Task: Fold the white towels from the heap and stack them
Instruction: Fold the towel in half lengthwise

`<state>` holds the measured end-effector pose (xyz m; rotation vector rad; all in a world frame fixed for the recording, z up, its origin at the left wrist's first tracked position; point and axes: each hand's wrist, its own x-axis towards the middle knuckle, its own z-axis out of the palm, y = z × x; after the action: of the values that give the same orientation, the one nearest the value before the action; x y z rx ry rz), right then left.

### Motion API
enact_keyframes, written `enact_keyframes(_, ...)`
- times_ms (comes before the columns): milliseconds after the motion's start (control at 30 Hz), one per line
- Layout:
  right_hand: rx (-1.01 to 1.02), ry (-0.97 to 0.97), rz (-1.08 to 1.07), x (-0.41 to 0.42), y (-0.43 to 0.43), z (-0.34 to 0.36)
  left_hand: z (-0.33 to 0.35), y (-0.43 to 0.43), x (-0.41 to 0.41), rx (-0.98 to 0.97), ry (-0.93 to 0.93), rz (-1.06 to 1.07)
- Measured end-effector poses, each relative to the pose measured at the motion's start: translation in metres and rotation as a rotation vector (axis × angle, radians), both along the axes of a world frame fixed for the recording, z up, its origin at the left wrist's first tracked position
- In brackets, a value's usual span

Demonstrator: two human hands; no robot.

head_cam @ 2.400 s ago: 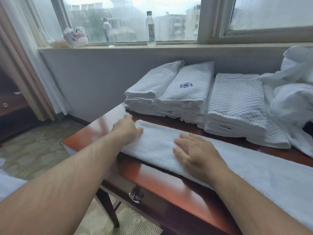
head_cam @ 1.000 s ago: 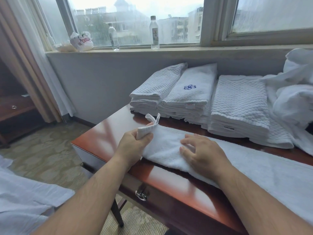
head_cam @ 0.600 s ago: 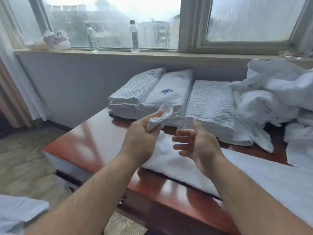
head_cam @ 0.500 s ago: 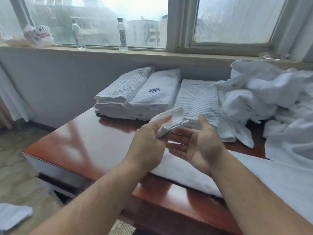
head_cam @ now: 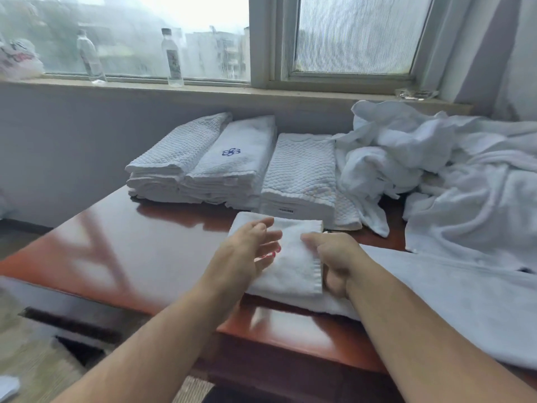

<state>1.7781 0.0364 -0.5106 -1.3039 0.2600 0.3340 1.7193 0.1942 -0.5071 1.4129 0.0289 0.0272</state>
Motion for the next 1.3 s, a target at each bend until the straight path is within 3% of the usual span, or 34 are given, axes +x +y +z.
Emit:
enact_keyframes(133,-0.045,-0.014,-0.024,-0.001,-0.008,0.004,0.004,0.015,-0.003,0.377,-0.170,0.065)
enact_keyframes(300,-0.056,-0.090,-0.056,-0.006,-0.068,0.020,0.011,0.005,0.009,0.684,-0.283,0.071)
enact_keyframes(533,-0.147,-0.128,-0.209,-0.033,-0.226,0.037,0.010,-0.069,0.024,0.936,-0.449,-0.177)
enact_keyframes(667,-0.250,-0.115,-0.336,-0.049,-0.300,0.041,0.003,-0.111,0.035,1.273,-0.478,-0.328)
enact_keyframes(767,-0.411,-0.089,-0.344,-0.061,-0.329,0.032,-0.010,-0.130,0.035,1.420,-0.436,-0.422)
enact_keyframes(933,-0.595,-0.018,-0.305,-0.069,-0.334,0.003,-0.024,-0.124,0.034,1.522,-0.437,-0.431)
enact_keyframes(1033,-0.619,-0.045,-0.360,-0.071,-0.332,-0.002,-0.024,-0.118,0.036,1.459,-0.427,-0.407)
enact_keyframes(1100,-0.608,-0.068,-0.398,-0.070,-0.331,0.002,-0.022,-0.118,0.038,1.335,-0.409,-0.300)
enact_keyframes(1200,-0.623,-0.092,-0.388,-0.067,-0.329,0.008,-0.016,-0.121,0.042,1.134,-0.261,0.035)
enact_keyframes(1300,-0.746,-0.057,-0.348,-0.067,-0.325,0.008,-0.015,-0.120,0.045,1.221,-0.089,0.091)
